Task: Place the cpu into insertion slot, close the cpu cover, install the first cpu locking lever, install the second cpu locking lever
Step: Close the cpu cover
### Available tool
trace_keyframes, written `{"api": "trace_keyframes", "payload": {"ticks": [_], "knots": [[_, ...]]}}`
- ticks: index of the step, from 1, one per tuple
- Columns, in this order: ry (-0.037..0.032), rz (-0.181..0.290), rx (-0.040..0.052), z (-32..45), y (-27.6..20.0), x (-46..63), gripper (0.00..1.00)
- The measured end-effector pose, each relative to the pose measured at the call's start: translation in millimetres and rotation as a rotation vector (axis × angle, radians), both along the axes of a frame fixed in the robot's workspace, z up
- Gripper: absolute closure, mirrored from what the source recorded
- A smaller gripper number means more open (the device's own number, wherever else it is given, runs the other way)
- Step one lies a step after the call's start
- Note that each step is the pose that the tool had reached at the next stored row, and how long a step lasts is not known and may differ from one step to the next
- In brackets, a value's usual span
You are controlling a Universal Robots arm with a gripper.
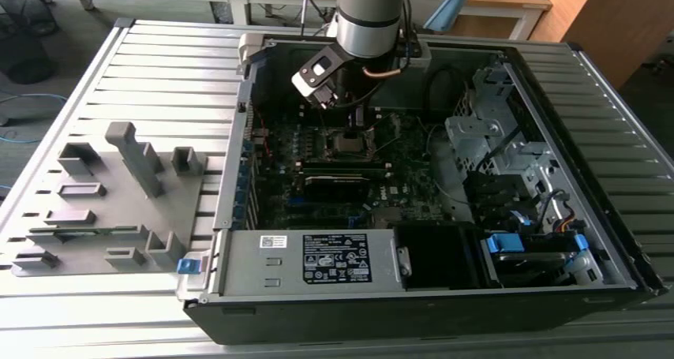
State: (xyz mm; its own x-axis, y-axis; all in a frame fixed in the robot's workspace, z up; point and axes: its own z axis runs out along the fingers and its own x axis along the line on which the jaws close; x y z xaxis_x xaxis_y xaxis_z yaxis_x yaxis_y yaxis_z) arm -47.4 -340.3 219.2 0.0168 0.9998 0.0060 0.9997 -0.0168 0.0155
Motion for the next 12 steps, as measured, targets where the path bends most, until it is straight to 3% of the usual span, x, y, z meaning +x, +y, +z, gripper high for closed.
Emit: {"api": "trace_keyframes", "payload": {"ticks": [6,12], "knots": [[0.0,0.0,0.0,2.8,0.0,0.0,0.9],[0.0002,0.0,0.0,12.8,0.0,0.0,0.9]]}}
